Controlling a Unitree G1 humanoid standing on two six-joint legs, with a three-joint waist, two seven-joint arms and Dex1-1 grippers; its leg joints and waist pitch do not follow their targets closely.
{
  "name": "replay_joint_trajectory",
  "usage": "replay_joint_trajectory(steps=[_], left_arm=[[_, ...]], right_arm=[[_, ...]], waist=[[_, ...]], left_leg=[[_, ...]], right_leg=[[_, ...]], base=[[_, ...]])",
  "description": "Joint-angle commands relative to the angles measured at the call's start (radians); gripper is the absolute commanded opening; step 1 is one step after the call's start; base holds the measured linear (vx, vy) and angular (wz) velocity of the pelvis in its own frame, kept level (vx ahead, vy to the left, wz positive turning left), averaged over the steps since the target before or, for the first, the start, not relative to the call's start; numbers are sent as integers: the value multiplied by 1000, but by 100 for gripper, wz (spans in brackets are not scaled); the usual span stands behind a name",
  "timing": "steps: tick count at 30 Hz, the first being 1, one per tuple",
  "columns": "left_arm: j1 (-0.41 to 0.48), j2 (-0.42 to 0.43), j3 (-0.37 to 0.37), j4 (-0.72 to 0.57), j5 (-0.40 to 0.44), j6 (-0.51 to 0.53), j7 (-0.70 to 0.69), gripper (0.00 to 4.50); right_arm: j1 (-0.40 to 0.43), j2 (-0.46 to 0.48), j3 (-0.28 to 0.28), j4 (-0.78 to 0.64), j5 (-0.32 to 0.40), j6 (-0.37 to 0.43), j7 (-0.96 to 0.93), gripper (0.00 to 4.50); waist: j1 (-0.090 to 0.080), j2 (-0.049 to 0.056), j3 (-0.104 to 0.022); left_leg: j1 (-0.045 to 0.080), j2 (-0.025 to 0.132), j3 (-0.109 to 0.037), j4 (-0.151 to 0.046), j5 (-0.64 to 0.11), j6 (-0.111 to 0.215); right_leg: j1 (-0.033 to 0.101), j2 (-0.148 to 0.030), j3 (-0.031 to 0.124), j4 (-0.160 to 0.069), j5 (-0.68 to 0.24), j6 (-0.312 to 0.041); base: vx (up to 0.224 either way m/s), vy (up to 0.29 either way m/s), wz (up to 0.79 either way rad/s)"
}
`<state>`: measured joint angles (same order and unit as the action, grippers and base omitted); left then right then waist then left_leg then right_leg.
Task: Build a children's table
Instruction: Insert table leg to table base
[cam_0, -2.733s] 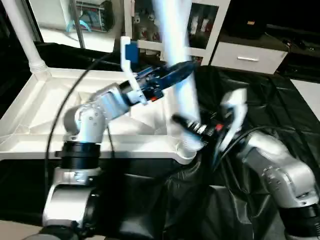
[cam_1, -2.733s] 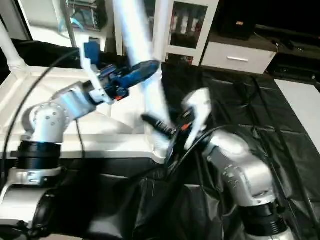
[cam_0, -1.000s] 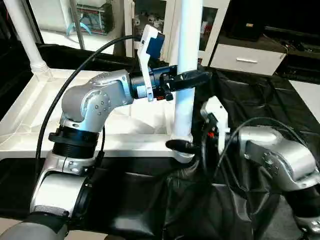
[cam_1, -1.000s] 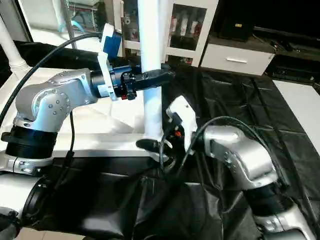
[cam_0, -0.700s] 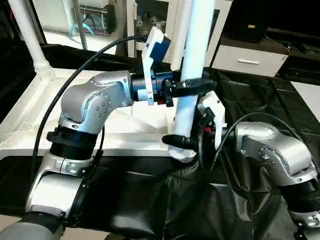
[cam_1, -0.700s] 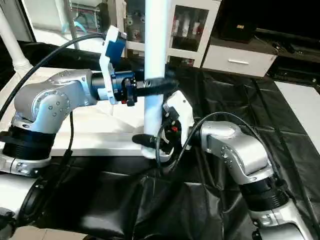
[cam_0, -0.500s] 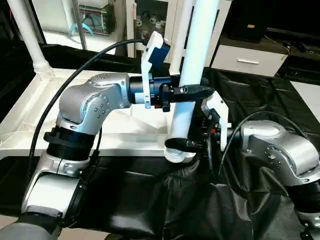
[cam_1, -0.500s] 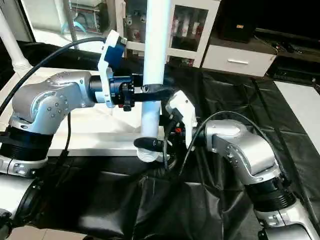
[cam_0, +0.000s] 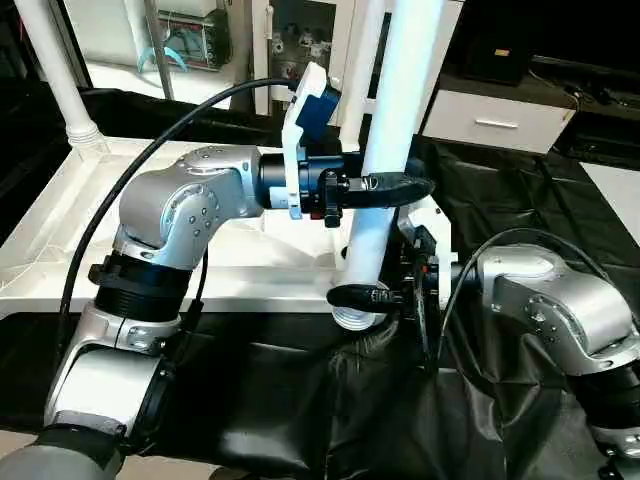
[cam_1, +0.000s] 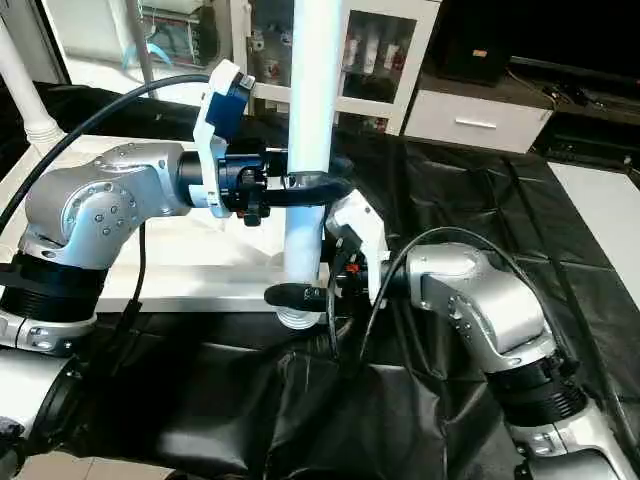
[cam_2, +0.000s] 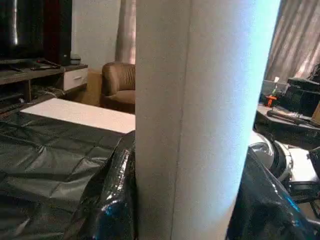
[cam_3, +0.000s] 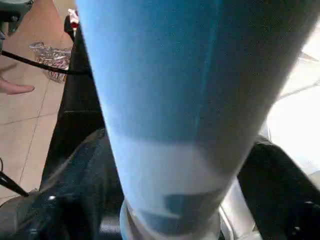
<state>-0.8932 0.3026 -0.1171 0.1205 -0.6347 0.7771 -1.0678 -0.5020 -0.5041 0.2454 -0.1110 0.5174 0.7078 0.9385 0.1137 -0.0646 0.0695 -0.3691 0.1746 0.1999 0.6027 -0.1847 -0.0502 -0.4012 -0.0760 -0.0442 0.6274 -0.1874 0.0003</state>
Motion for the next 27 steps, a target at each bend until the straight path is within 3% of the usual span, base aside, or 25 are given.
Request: replay_joint_trajectory(steps=[1,16,27], left_arm=[[-4,-4,-19,-38,-8,0,-18,181],[5,0,-41,-64,-8,10,-50,181],[12,2,-52,-80,-11,17,-61,180]], right_arm=[[-5,-2,2,11,-4,-10,7,334],[-6,12,0,17,-15,-14,15,203],[-4,21,-2,13,-17,-19,30,191]], waist=[[2,11,-76],[1,12,-76],[1,13,-76]], left_leg=[[19,53,-26,-67,-156,-33],[19,53,-26,-67,-159,-36],[20,53,-27,-67,-161,-36]], right_leg=[[50,-70,43,-66,-133,-233],[50,-70,43,-64,-127,-235],[50,-69,43,-65,-135,-231]], base=[[0,0,0],[0,0,0],[0,0,0]])
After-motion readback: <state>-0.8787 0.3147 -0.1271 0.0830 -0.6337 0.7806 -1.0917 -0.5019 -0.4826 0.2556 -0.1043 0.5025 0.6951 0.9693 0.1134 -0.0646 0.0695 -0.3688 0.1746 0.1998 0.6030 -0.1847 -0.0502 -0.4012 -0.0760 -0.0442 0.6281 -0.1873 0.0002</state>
